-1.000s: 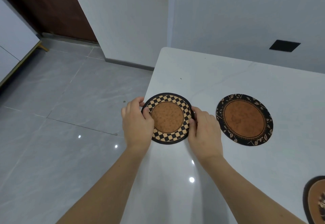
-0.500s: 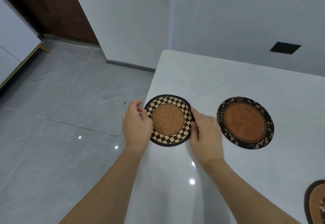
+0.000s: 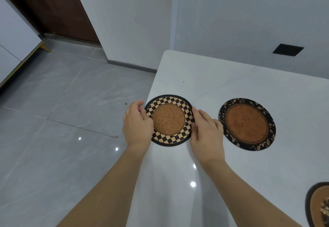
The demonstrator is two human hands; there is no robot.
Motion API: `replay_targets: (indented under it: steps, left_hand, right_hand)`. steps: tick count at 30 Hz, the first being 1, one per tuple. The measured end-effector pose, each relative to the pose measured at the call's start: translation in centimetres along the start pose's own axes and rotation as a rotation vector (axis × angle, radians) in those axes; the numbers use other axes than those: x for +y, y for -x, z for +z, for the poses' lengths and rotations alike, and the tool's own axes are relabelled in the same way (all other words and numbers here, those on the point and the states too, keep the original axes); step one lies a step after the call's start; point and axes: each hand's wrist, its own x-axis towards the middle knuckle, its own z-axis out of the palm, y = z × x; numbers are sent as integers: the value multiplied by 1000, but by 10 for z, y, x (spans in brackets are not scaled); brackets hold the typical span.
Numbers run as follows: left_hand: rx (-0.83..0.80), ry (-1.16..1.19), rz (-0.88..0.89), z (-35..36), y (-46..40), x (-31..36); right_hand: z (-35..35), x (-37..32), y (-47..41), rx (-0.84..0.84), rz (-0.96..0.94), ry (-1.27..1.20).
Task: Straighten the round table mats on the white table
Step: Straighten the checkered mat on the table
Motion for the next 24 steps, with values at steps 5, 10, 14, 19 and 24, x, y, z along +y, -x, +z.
replay_targets:
  steps: [5, 10, 14, 19, 24]
  left_hand:
    - [9, -3, -2, -2, 0, 2]
    - [-28, -180, 38, 4, 1, 6]
    - [-123, -356, 23, 7, 0, 11]
    - [-117, -389, 30, 7, -1, 12]
    - [-109, -384, 12, 8, -2, 9]
  right_hand:
    - [1, 0, -2, -45, 17, 48]
    - [-1, -1, -2, -72, -10, 80]
    - [0, -3, -3, -69, -20, 118]
    - [-1, -3, -3, -74, -23, 136]
    - [1, -1, -2, -65, -41, 136]
